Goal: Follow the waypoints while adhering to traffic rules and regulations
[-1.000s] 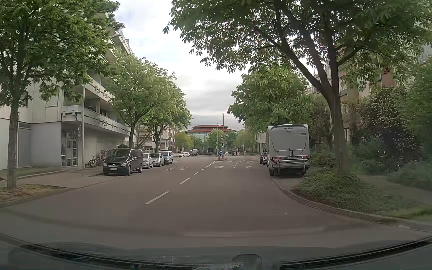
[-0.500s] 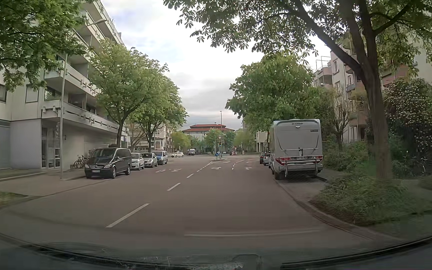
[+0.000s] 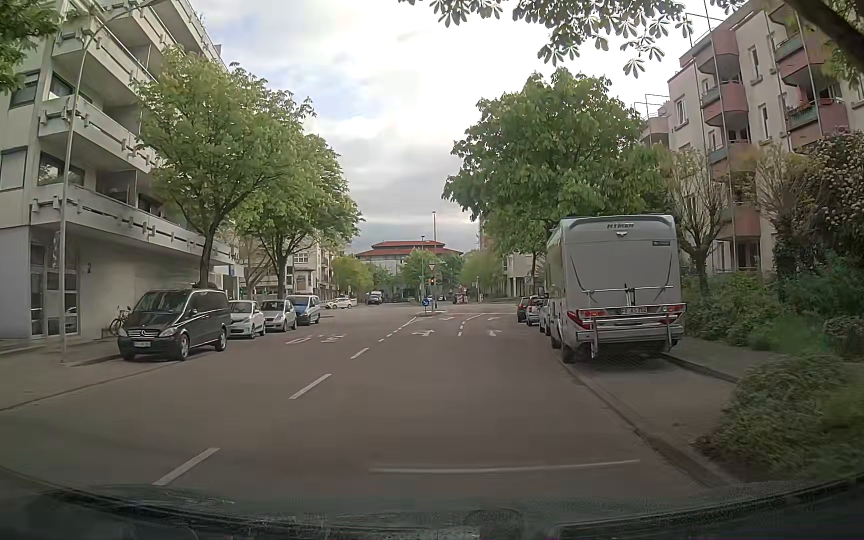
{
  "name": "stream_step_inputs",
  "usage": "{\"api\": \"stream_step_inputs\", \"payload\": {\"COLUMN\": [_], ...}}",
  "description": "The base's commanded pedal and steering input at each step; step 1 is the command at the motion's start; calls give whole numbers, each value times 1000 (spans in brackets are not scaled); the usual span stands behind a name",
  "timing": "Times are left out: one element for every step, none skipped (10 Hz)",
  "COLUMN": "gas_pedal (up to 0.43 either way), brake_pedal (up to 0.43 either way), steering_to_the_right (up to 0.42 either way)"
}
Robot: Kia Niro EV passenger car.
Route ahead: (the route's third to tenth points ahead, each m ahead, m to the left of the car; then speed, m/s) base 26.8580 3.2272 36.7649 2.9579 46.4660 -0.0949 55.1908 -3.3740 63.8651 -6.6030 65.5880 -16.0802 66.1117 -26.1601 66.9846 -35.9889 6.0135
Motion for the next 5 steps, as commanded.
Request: {"api": "stream_step_inputs", "payload": {"gas_pedal": [138, 130, 98, 98, 98], "brake_pedal": [0, 0, 0, 0, 0], "steering_to_the_right": [22, 22, 22, 22, 22]}}
